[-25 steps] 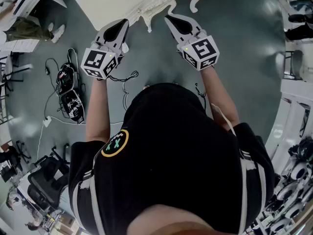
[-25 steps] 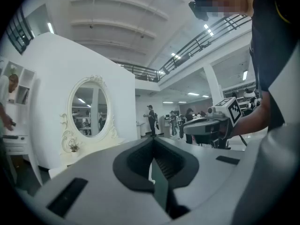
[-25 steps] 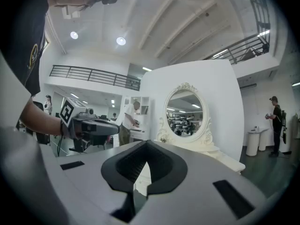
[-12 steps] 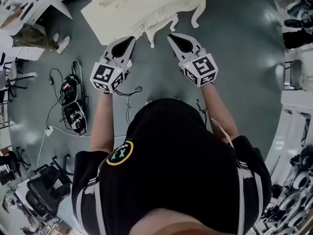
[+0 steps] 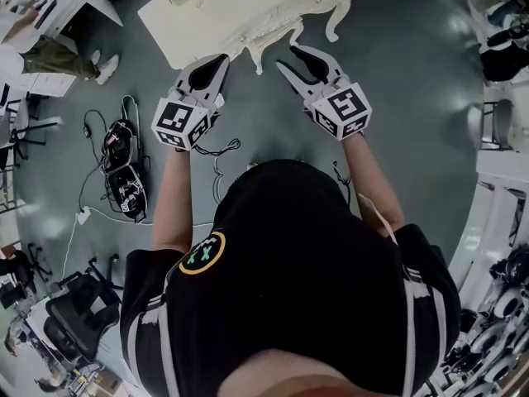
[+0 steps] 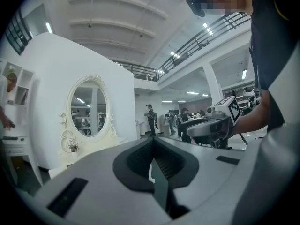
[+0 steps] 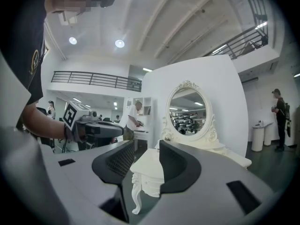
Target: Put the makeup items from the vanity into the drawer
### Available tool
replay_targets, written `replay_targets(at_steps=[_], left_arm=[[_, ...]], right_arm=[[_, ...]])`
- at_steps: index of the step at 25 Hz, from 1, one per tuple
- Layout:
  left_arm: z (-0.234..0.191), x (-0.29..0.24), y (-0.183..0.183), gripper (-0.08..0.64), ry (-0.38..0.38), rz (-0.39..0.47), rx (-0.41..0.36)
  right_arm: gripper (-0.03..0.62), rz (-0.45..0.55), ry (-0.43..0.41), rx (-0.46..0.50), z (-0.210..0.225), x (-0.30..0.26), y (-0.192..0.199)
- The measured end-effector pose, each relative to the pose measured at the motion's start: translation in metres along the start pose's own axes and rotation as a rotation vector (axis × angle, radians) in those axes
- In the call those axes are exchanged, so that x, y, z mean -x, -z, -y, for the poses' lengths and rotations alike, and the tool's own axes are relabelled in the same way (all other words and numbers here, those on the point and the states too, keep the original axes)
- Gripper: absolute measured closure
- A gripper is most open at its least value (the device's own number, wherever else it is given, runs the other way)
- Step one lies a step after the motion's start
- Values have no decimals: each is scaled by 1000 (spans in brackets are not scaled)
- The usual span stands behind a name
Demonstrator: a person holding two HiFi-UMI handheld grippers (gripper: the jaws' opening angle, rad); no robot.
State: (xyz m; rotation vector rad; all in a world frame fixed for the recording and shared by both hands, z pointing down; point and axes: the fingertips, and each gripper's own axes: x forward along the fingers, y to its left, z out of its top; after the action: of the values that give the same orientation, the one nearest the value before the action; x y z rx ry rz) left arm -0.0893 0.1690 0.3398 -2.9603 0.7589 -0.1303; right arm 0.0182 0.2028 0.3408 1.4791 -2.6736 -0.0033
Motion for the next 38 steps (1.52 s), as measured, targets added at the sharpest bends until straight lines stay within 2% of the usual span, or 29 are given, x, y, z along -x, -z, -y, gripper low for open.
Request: replay_targets(at_steps=[4,8,11,12,24,38], left_arm=[[0,-1,3,540,1,-5,4],[0,1,3,540,0,-6,5],[-1,-1,5,540,-1,-8,6],[-1,-2,6,540,-2,-8,5],[9,-10,5,540,-21,-20,6],[61,-37,0,540,-87,-43,4]], right_arm=[[322,-2,-12,-10,-1,-2,2],[167,-25,-36,-15,-6,-4,7],[17,-45,-55,-23,-7,-8,14],[-6,-50,-57,-26,-6,-9,16],[-8,-57,-65,-20,4,0,20],[-8,-63,-129,-10,30,49,32]])
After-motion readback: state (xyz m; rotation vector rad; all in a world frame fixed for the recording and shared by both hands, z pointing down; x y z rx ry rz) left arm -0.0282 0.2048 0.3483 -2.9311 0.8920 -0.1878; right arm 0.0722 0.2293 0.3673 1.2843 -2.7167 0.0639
